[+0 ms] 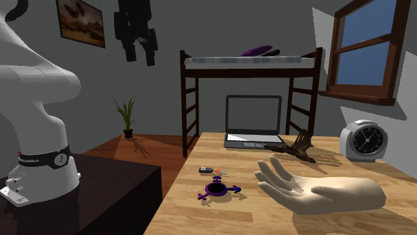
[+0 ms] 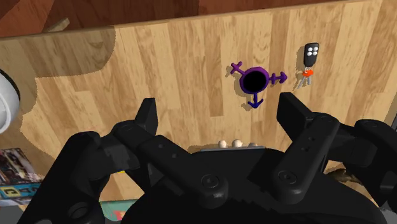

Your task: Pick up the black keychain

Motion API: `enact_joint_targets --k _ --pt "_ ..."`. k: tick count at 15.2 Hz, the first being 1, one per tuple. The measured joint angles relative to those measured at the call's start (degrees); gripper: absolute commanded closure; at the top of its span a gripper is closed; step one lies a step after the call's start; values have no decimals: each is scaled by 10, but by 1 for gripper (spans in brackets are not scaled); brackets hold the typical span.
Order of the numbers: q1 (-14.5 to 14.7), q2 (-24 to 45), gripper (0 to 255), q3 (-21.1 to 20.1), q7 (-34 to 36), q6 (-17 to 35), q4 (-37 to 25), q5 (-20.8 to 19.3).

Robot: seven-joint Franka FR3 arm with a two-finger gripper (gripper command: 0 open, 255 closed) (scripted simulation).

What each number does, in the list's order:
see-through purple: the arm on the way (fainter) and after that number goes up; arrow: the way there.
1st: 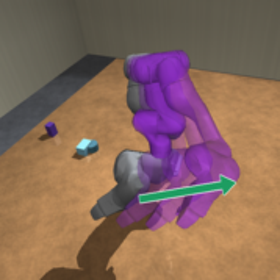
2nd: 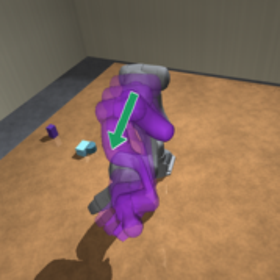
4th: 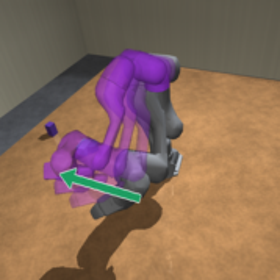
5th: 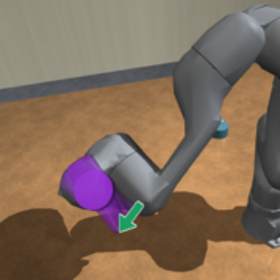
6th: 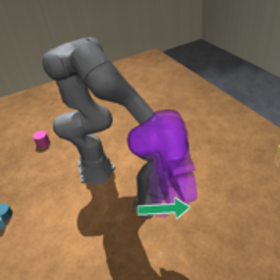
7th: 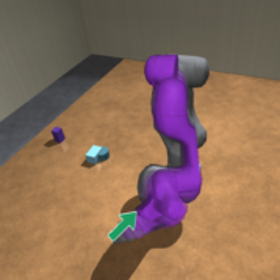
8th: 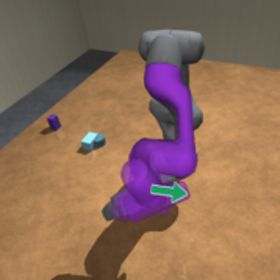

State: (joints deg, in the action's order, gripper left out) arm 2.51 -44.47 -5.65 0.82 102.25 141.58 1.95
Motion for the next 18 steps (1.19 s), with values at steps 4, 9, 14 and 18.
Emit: enact_joint_targets --k 4,9,14,18 --pt "12 30 0 -39 42 64 37 22" --pt "23 97 0 -85 91 159 72 42" --pt "27 185 0 -135 146 245 74 50" --pt "25 268 0 -176 200 311 62 38"
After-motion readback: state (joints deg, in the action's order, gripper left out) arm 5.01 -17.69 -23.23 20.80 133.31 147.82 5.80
